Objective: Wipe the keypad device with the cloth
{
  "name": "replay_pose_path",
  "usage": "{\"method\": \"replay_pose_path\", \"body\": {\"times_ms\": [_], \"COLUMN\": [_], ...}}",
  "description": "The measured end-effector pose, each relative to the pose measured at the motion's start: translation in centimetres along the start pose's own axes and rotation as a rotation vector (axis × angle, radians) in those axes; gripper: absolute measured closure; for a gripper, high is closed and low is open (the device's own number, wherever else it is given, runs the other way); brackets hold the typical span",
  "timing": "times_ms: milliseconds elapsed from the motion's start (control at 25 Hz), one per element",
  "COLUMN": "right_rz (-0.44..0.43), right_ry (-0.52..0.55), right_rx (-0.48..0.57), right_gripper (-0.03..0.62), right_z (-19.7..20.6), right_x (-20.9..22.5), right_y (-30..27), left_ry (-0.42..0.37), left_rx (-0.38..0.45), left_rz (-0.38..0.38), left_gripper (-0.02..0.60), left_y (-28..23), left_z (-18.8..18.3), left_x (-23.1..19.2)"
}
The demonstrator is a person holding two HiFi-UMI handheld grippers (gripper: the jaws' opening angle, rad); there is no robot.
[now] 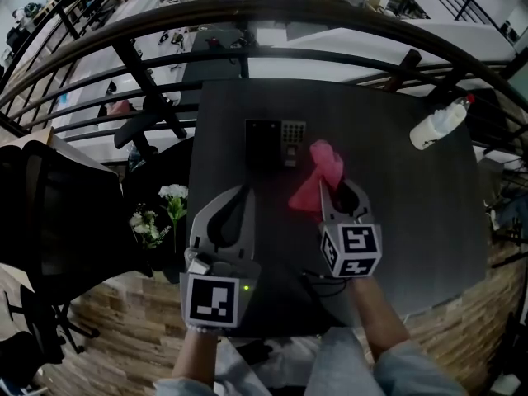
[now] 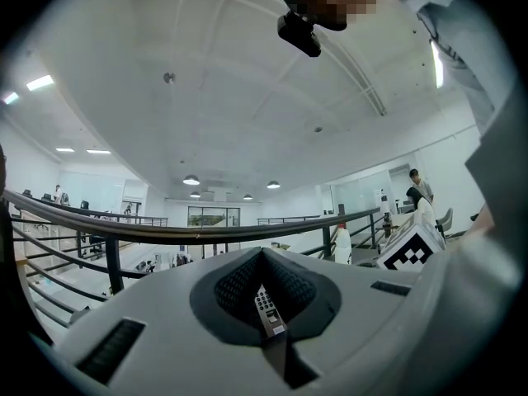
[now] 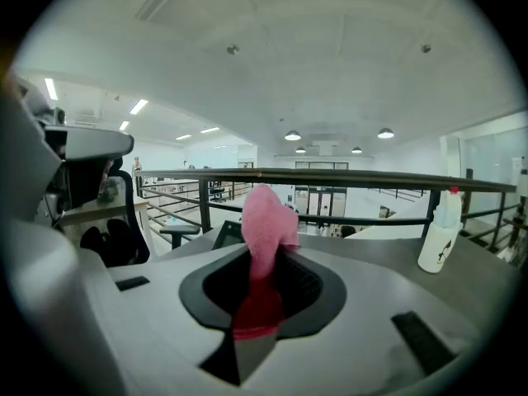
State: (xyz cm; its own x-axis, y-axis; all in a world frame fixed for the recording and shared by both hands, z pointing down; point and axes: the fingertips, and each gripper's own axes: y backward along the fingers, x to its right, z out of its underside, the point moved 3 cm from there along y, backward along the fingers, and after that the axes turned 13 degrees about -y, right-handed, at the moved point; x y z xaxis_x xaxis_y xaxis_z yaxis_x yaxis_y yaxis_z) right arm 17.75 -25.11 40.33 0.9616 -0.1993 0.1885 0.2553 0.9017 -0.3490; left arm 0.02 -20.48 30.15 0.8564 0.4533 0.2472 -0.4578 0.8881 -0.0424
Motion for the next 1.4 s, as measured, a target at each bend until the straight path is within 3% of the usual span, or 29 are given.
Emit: {"method": "replay_pose_path", "body": {"times_ms": [560, 1400], "right_rz": [-0.06, -0.088], "right_ry": [0.064, -0.005], "right_rx": [0.194, 0.198], "right_gripper": [0.516, 0.517], "right_z": [-6.6, -6.3], "right_x": [-3.7, -4.3], "right_y": [6.2, 7.6], "left_ry": [-0.037, -0.034], "left_rx": [0.019, 0.036], "left_rz": [-0.013, -0.04], "left_gripper": [0.58, 0.58], "left_y": [1.4, 2.0], "left_z": [-2.8, -3.9], "left_x": [0.9, 1.3]}}
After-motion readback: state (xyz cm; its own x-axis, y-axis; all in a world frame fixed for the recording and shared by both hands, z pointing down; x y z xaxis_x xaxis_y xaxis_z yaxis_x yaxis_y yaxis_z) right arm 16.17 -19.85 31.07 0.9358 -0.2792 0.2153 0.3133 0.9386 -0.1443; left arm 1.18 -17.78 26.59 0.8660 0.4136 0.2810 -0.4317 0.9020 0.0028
